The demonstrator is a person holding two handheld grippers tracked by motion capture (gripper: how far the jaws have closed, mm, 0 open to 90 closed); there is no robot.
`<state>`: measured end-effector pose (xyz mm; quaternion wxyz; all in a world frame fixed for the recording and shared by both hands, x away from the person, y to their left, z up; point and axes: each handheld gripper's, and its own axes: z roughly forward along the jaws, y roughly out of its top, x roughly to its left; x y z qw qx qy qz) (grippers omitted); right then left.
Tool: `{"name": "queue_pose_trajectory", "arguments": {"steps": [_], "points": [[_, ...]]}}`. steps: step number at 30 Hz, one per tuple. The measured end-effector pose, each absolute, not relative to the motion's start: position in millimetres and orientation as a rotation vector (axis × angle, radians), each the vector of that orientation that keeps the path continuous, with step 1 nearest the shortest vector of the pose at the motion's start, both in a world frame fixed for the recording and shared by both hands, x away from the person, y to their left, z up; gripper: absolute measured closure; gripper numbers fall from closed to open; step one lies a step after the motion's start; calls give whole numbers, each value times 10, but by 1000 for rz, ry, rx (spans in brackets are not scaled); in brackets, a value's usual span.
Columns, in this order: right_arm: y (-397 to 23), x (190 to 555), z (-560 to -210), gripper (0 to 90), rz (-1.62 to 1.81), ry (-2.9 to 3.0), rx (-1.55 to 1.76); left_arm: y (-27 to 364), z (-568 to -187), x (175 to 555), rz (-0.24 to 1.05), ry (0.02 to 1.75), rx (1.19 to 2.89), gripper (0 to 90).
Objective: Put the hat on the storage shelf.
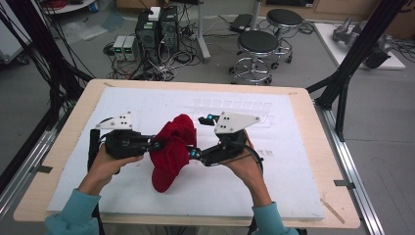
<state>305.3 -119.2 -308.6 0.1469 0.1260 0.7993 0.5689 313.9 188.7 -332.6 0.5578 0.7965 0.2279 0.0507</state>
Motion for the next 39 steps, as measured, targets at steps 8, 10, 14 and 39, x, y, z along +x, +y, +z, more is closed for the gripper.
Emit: {"name": "queue_pose_trajectory", "arguments": {"steps": [8, 10, 14, 39], "points": [[-1271, 2969, -3140, 121, 1635, 2277, 459, 1801, -3207, 3291, 181, 611, 1836, 868], [-1282, 2949, -3167, 121, 1643, 2271, 489, 1784, -3193, 3308, 189, 609, 1832, 868], [-1292, 2903, -3231, 121, 1646, 2268, 543, 1702, -3118, 3371, 202, 609, 1811, 868], [-1148, 2842, -3508, 310, 1581, 2306, 822, 1402, -2993, 3516, 241, 642, 1736, 867]]}}
